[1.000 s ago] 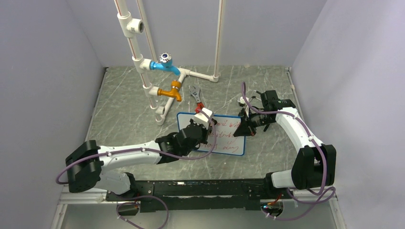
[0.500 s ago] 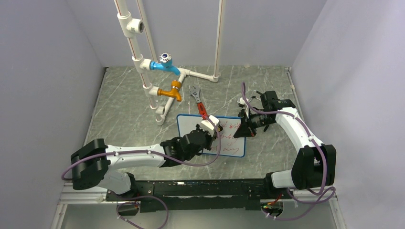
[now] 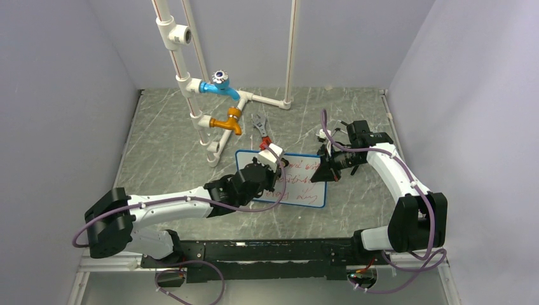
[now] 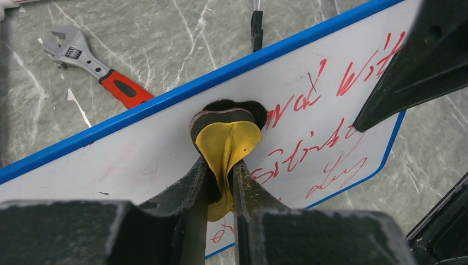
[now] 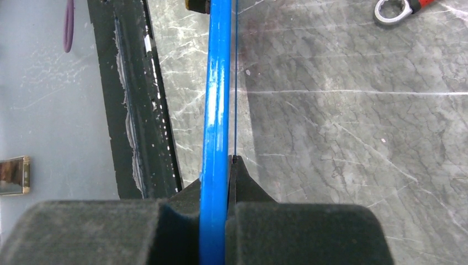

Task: Erase the whiteboard
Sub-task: Erase the center of the board with the whiteboard.

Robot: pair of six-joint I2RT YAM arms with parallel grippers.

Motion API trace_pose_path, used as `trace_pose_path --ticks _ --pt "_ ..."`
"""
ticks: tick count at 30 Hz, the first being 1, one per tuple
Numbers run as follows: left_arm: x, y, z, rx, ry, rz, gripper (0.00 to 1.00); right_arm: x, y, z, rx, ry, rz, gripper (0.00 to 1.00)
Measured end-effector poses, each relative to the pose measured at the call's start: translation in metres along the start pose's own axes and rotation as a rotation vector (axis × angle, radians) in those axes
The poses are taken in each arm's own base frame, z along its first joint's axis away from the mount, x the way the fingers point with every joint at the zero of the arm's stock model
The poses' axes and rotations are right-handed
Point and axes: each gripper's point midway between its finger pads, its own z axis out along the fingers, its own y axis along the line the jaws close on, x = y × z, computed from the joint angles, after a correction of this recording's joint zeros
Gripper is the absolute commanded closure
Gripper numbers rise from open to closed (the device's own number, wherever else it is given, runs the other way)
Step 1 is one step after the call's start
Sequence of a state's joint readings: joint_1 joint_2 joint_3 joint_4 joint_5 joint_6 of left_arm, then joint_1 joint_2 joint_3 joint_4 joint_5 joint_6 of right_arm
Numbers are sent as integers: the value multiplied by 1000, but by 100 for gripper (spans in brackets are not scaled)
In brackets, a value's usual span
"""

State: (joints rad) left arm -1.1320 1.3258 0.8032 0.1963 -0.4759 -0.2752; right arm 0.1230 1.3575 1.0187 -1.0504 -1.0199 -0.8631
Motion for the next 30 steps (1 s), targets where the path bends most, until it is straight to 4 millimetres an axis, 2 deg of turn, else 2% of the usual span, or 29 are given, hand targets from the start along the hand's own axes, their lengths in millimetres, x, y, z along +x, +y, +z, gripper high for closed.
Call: trace_pose_path --ticks 3,6,10,12,18,24,30 --pt "0 -5 1 45 4 19 100 0 0 0 1 0 4 100" --pt "1 -20 2 102 -2 43 100 0 0 0 0 1 1 100" --pt "13 -41 7 151 28 77 100 1 2 0 -6 4 5 100" --pt "15 -45 10 144 39 85 100 1 2 0 -6 4 5 100" --pt "8 -30 10 59 56 59 100 0 0 0 -2 1 -2 100" --pt "-3 -3 3 14 43 9 100 0 -1 0 2 -1 -3 100" --pt "-3 -8 3 58 37 22 100 0 -1 0 3 0 1 100"
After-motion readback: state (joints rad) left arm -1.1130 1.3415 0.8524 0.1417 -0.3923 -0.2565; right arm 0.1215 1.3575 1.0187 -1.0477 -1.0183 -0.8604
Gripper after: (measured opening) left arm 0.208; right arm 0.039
